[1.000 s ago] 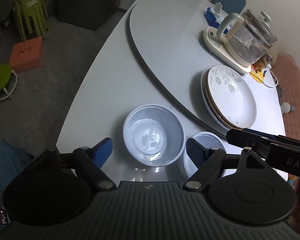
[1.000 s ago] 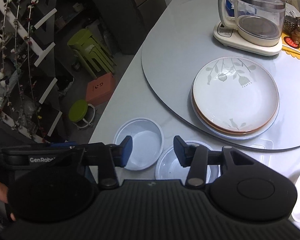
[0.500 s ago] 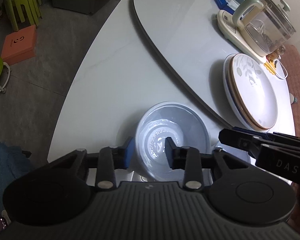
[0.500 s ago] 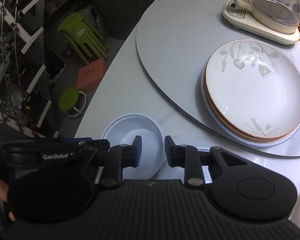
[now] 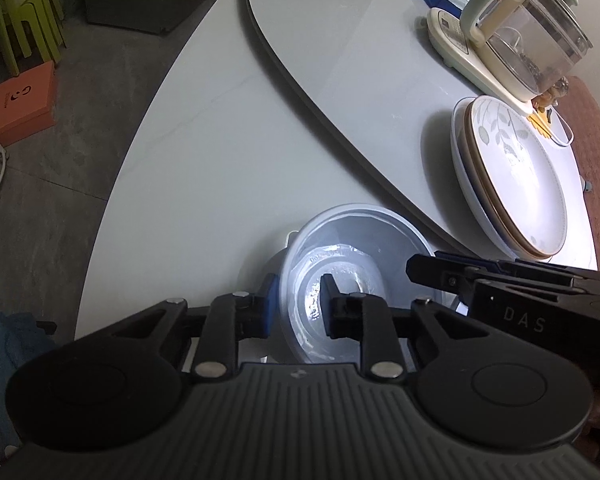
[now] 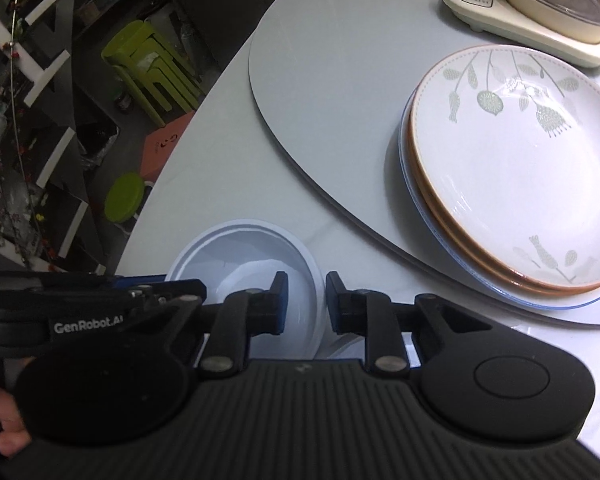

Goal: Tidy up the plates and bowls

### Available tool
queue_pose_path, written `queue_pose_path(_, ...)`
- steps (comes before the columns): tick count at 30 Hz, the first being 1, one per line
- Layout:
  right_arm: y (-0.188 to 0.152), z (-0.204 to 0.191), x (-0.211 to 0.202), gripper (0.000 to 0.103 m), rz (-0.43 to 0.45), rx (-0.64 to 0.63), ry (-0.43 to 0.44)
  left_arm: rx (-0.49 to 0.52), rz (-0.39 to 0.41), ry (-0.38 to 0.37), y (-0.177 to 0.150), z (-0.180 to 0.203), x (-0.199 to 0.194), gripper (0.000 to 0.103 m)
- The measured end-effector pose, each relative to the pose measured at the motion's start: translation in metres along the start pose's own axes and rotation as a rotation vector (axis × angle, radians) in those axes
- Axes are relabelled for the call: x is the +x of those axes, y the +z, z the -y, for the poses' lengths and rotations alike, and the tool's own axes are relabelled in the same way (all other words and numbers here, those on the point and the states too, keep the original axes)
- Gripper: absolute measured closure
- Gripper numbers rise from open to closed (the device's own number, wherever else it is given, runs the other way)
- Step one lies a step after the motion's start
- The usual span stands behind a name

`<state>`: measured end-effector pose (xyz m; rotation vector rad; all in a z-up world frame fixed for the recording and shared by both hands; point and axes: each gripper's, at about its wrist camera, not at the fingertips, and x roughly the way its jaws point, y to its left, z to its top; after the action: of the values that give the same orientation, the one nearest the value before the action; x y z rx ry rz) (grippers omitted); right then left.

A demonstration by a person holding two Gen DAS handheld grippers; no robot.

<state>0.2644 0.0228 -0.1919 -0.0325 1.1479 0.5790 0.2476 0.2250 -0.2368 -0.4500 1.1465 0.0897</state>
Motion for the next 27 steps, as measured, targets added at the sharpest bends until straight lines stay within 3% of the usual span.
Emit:
queue_pose_path(6,0.002,0.002,-0.016,0.08,0.016,0.041,0.021,-0.015,0.021,-0.015,0.003,0.006,-0.025,0.077)
queue_pose_path(18,0.018,0.003,-0.1,0.08,0.08,0.072,0.021,0.028,0.044,-0.04,0.016,0.053,-0.096,0.077)
queue_pose_path(27,0.005,0.03,-0.127,0.08,0.12,0.118,-0.03,0.08,0.02,-0.082,0.004,0.09,-0.093,0.077)
